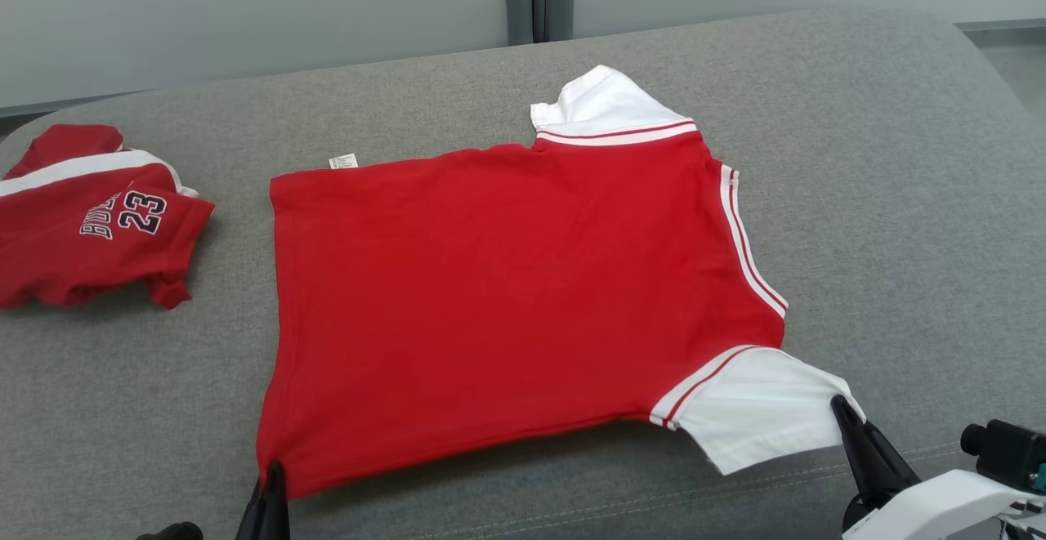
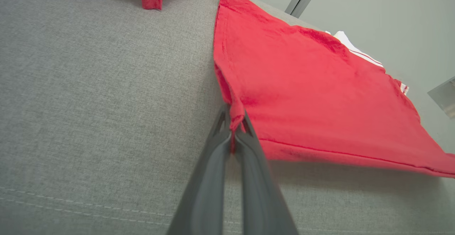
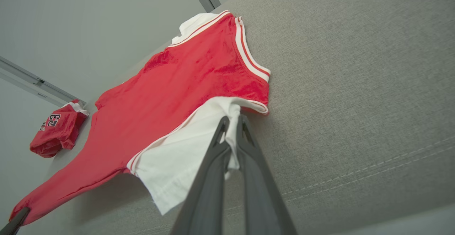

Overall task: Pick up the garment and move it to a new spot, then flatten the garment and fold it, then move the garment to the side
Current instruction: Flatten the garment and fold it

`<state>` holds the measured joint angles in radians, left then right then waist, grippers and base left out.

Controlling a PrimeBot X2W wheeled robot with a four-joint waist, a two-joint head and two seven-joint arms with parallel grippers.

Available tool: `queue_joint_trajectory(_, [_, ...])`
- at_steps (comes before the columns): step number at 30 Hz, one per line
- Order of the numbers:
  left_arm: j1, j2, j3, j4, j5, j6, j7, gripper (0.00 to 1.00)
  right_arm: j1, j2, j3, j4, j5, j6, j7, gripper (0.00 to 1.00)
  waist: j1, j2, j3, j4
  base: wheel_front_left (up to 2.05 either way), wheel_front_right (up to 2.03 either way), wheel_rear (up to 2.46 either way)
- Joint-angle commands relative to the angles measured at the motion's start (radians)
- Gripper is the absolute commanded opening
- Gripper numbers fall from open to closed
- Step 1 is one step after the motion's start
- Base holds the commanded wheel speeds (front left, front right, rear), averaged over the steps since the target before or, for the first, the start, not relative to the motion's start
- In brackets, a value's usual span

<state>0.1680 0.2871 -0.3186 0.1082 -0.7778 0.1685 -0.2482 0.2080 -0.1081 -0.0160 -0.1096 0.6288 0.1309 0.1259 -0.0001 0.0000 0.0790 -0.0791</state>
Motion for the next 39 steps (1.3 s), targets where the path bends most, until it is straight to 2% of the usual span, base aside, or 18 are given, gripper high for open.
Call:
queue_joint_trajectory(1, [0.019,0.009,0.003,-0.004,-0.008,0.007,0.006,0.0,0.017,0.005,-0.011,-0.005,-0.007,0.0,0.016,0.0,0.0001,0.0,0.0,0.003,0.0,0.0,0.0])
queue_joint_trajectory(15, [-0.035,-0.008,-0.017,0.001,-0.031,0.02,0.071,0.0,-0.059,0.033,-0.031,0.068,-0.05,0.0,0.052,0.0,0.0001,0.0,0.003,0.028,0.0,0.0,0.0])
queue_joint_trajectory(24, [-0.097,-0.039,-0.009,-0.025,-0.079,0.068,0.153,0.0,-0.148,0.04,-0.035,0.14,-0.066,0.0,0.05,0.0,0.0001,0.0,0.016,0.041,0.0,0.0,0.0])
queue_joint_trajectory(30, [-0.177,-0.063,-0.015,-0.011,-0.089,0.092,0.195,0.0,-0.248,0.045,-0.047,0.215,-0.085,0.0,0.058,0.0,0.0001,0.0,0.033,0.044,0.0,0.0,0.0])
queue_joint_trajectory(39, [-0.313,-0.089,0.01,0.116,-0.119,0.1,0.223,0.0,-0.453,0.051,-0.074,0.402,-0.138,0.0,0.051,0.0,0.0001,0.0,0.077,0.04,0.0,0.0,0.0])
